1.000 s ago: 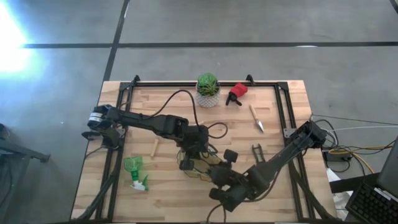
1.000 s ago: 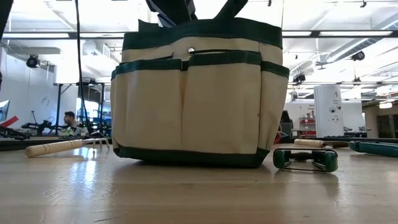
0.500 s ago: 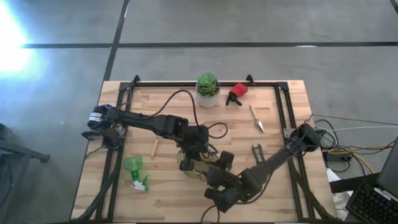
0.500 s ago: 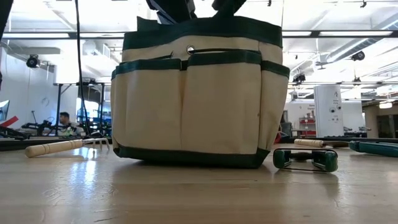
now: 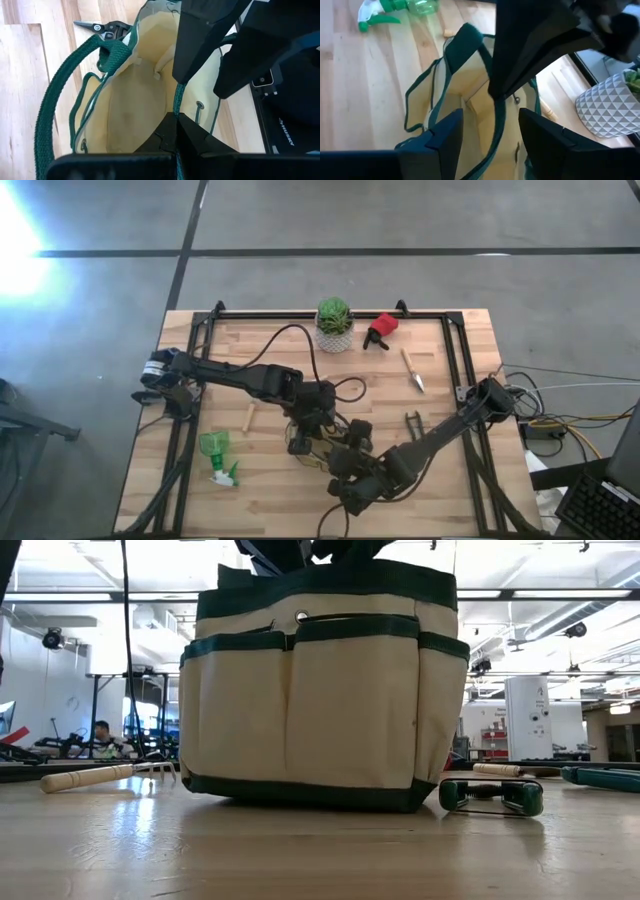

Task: Pick & Place Garden tools in Gardening bag
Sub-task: Move the white gardening bag to the center of the table

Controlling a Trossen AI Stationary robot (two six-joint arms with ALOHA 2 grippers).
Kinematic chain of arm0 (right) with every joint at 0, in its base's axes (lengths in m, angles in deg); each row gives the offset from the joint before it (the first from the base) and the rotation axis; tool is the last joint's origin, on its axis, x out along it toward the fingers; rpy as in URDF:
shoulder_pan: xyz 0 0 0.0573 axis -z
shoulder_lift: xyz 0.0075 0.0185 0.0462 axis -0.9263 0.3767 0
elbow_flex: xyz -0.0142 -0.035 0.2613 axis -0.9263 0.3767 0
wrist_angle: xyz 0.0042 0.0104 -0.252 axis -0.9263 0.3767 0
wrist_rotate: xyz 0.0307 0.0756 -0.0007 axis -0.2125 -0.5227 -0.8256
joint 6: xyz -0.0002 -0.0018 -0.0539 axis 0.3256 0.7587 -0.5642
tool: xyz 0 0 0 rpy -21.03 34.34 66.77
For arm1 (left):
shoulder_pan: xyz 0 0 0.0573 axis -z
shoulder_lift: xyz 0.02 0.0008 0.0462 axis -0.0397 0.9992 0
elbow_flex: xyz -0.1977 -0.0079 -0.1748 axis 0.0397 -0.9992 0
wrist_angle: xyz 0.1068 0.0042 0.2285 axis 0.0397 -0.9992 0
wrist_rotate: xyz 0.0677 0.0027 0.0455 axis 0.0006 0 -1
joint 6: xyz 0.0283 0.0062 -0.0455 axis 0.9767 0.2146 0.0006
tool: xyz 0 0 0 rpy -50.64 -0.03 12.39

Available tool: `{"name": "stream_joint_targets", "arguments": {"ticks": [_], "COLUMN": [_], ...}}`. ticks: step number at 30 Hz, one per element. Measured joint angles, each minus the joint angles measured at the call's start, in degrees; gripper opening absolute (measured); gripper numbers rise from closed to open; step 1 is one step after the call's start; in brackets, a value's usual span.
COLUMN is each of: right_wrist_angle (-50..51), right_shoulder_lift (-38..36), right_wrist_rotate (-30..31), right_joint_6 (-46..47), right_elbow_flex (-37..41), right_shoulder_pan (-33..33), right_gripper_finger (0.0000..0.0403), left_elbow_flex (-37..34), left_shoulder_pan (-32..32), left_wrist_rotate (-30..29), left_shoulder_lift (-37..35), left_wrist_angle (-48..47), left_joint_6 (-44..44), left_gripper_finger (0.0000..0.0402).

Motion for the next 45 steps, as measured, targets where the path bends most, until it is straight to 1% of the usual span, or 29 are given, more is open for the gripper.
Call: {"name": "stream_joint_targets", "arguments": {"ticks": [8, 14, 18, 21, 29, 31, 34, 35, 41, 45], "right_wrist_angle": [0.8, 0.83, 1.96, 2.04, 1.9, 1.91, 1.88, 1.88, 1.92, 1.99], "right_shoulder_lift": [1.98, 1.83, 1.83, 1.85, 1.85, 1.85, 1.85, 1.85, 1.85, 1.85], "right_wrist_rotate": [-0.53, 0.73, 0.95, 1.06, 1.3, 1.19, 1.08, 1.08, 0.62, 0.58], "right_joint_6": [-0.42, -0.68, -0.66, -0.66, -0.5, -0.48, -0.58, -0.63, -0.52, -0.5], "right_elbow_flex": [0.02, 0.0, 0.0, 0.0, 0.0, 0.0, 0.0, 0.0, 0.0, 0.0], "right_shoulder_pan": [0.69, 0.69, 0.94, 1.17, 1.26, 1.28, 1.15, 1.13, 1.13, 1.15], "right_gripper_finger": [0.0157, 0.0128, 0.0106, 0.0092, 0.007, 0.0056, 0.0019, 0.0015, 0.0008, 0.0008], "left_elbow_flex": [0.0, 0.0, 0.0, 0.0, 0.0, 0.0, 0.06, 0.07, 0.07, 0.07], "left_shoulder_pan": [0.0, 0.0, 0.0, 0.0, 0.0, 0.0, 0.0, -0.01, 0.02, 0.13], "left_wrist_rotate": [0.27, 0.62, 1.68, 3.72, 6.96, 7.0, 6.98, 6.99, 6.99, 7.16], "left_shoulder_lift": [-0.02, -0.02, -0.02, 0.0, -0.02, -0.02, -0.02, -0.02, -0.02, -0.02], "left_wrist_angle": [0.0, -0.01, 0.04, 0.14, 2.33, 2.31, 2.52, 2.57, 2.57, 2.09], "left_joint_6": [-0.2, -0.52, -0.59, -0.98, -1.05, -1.05, -1.05, -1.05, -1.36, -1.55], "left_gripper_finger": [0.0002, 0.0003, 0.0002, 0.0003, 0.0003, 0.0003, 0.0003, 0.0004, 0.0022, 0.0055]}}
